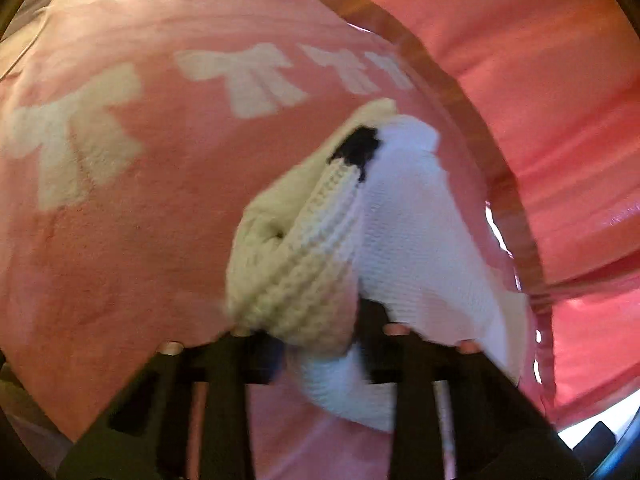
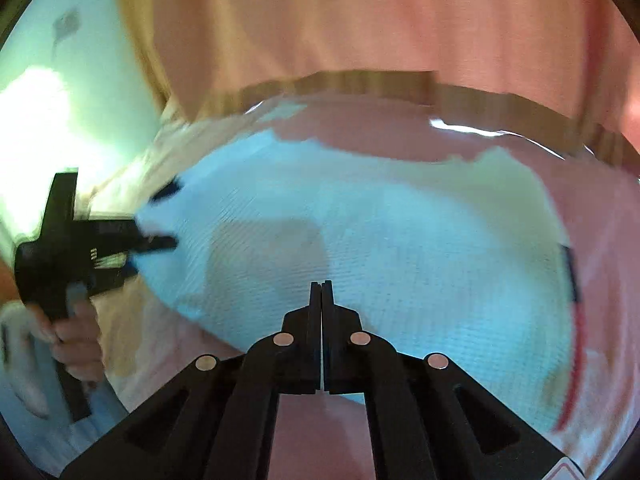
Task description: Fold small clothes
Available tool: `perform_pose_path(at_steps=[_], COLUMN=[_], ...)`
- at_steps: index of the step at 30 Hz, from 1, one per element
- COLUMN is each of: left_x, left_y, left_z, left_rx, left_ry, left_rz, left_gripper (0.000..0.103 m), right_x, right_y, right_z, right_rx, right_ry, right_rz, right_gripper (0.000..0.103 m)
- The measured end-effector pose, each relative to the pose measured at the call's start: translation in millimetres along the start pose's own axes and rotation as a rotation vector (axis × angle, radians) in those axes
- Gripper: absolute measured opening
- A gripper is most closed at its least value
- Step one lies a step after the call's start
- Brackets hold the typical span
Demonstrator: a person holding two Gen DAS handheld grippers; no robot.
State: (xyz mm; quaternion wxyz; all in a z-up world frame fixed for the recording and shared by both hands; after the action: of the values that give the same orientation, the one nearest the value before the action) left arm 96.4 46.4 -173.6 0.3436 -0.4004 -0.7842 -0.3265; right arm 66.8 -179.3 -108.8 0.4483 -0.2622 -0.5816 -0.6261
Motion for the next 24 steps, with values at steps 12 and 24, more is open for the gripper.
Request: perform_pose_path(at_steps=[12,24], left_x=[58,-19], left_y=[-21,-141], left_z=[-136,-238], left_rx=[-0.348,-0.774], left_ry=[-0.156,-0.143], left_rz=[-0.135,0.102], left_gripper=[0.01,0.012], right_x=[-54,46], right_y=[-16,-78], right_z=[5,-47], right_rx=[0.089,0.109], right_ry=[-0.053,-0.065], right_rz=[0.067,0.001], right_gripper=[0.0,0.003])
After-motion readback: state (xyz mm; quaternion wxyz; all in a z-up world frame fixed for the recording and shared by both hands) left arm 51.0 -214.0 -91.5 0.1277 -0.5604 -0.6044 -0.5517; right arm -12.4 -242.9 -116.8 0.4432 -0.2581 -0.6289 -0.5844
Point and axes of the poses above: each gripper's, at about its wrist camera, not at the fingertips, and x roughly against the way its jaws point, z to its left, y to its top, the point moved 10 cm from there along -x, roughly the way its jaws point, and after that the axes turned 11 degrees about z, right-handed, at the moved point
